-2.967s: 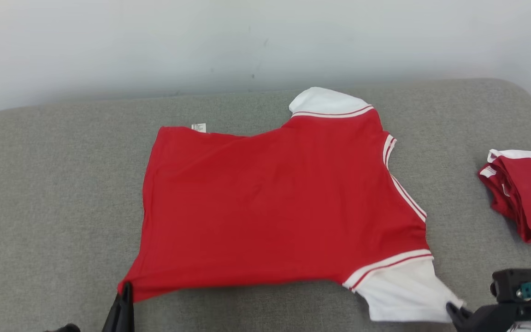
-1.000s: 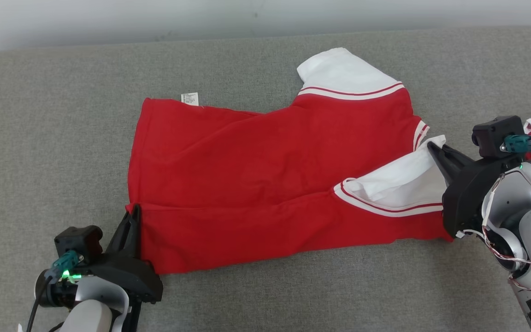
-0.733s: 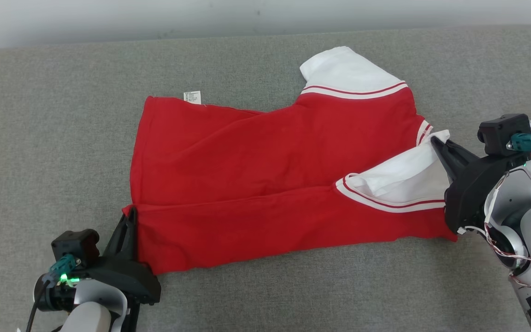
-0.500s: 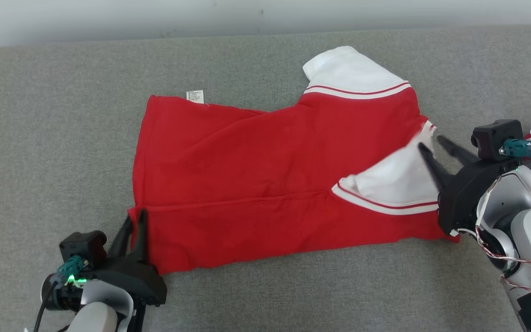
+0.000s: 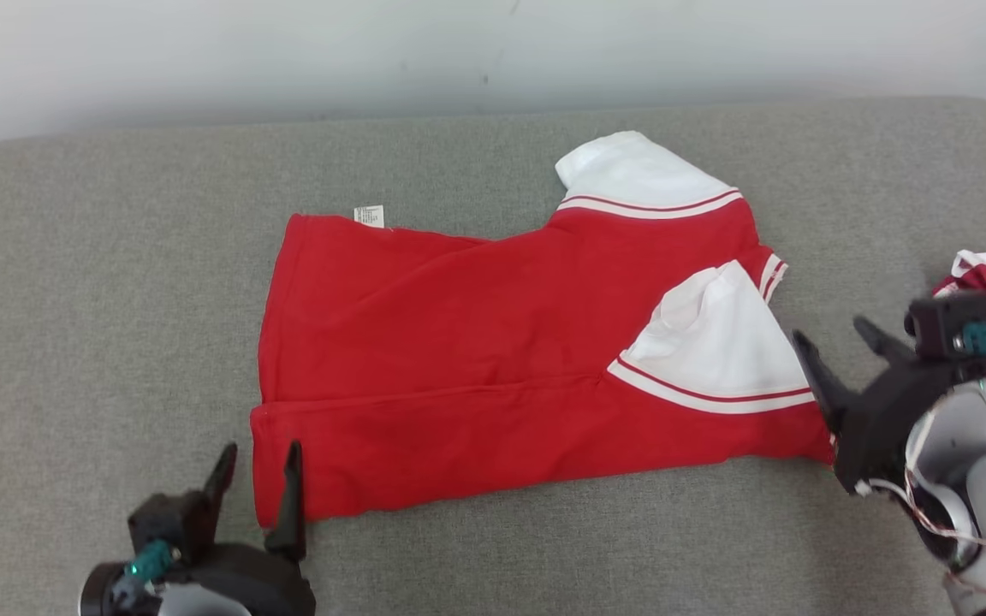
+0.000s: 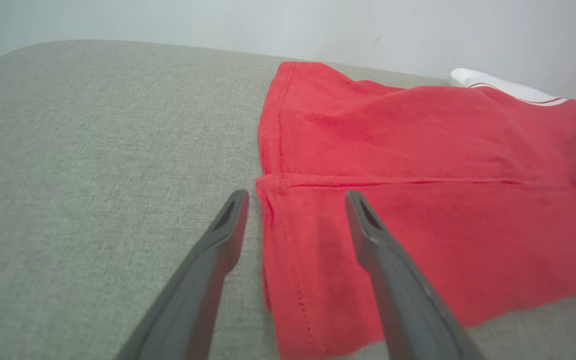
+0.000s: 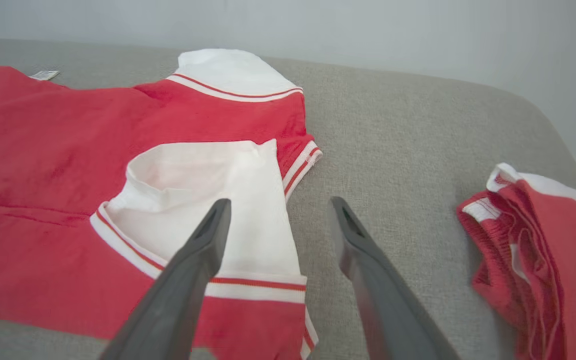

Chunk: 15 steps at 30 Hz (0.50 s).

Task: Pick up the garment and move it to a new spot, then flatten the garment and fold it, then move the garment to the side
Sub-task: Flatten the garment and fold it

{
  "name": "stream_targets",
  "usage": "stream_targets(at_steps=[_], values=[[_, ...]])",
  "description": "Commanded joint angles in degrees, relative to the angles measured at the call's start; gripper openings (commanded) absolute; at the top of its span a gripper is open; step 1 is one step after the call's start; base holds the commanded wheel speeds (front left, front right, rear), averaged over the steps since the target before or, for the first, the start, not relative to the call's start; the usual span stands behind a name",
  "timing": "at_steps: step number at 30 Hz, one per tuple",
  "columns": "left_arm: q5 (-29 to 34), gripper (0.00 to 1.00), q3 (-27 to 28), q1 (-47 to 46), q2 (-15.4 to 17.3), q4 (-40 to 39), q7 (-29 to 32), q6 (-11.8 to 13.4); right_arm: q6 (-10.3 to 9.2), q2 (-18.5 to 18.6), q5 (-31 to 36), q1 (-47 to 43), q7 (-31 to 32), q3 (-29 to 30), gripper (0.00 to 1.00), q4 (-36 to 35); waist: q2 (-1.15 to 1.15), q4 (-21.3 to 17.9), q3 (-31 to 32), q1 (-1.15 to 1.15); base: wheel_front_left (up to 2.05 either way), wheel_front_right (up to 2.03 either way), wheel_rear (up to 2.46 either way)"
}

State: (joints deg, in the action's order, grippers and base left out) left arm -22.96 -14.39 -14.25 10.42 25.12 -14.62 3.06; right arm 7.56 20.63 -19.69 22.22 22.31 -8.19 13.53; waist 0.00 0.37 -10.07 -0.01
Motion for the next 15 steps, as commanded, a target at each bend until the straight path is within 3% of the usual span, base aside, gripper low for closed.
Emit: stream_targets(at_steps=[1, 7, 15], values=[[0.8, 1.0, -0.2, 1.1, 0.4, -0.4, 0.0, 0.4, -0.17, -0.6, 0.1, -1.5, 0.6, 0.9, 1.0, -0.4, 0.0, -0.3, 0.5, 0.01, 0.0, 0.0, 0.0], [1.7, 1.0, -0.7, 3.0, 0.9, -0.2, 1.4, 2.9, -0.16, -2.8, 1.8, -6.3, 3.9, 5.0, 1.0, -0.1, 0.0, -0.8, -0.3, 0.01, 0.0, 0.0, 0.0], [2.2, 1.0, -1.7, 1.0, 0.6, 0.4, 2.6, 3.5, -0.17, -5.3, 3.1, -5.5, 6.0, 7.2, 1.0, 4.0, 0.0, -0.4, -2.5, 0.01, 0.0, 0.0, 0.0]])
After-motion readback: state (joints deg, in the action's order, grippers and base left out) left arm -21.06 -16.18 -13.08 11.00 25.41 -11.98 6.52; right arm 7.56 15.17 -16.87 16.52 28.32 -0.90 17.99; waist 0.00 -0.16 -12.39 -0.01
